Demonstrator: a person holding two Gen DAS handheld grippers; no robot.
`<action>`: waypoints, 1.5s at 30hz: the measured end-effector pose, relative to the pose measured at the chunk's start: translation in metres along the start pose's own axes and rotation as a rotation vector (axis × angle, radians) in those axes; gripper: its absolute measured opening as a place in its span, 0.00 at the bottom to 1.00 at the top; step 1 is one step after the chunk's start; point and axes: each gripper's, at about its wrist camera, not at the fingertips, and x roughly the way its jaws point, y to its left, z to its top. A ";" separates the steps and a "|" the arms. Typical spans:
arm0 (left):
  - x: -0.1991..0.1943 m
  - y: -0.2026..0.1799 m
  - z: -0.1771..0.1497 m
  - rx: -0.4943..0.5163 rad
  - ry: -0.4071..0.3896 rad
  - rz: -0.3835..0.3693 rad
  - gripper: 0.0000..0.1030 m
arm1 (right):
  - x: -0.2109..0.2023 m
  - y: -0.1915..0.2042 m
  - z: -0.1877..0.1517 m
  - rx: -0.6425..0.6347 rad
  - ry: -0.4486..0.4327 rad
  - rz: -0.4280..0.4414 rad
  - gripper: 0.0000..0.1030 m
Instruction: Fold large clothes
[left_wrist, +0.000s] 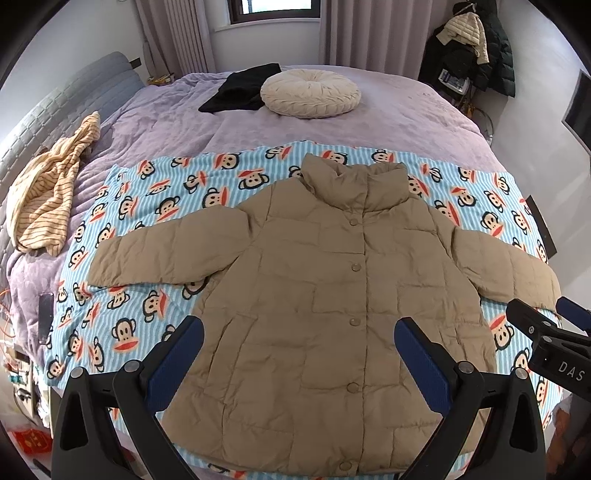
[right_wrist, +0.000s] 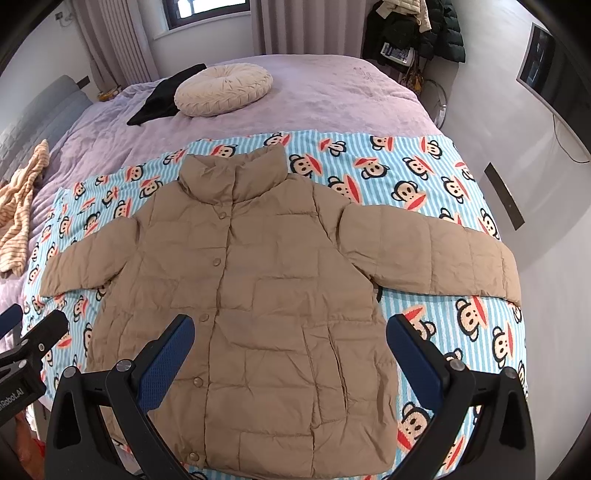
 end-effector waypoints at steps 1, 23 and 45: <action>0.000 0.000 0.000 0.001 0.000 0.000 1.00 | 0.000 0.000 0.000 0.001 0.000 0.000 1.00; 0.001 0.000 0.001 -0.007 0.008 0.001 1.00 | 0.002 -0.001 0.002 0.000 0.006 0.004 1.00; 0.003 0.005 -0.002 -0.010 0.008 0.006 1.00 | 0.001 0.005 -0.002 0.002 0.013 0.013 1.00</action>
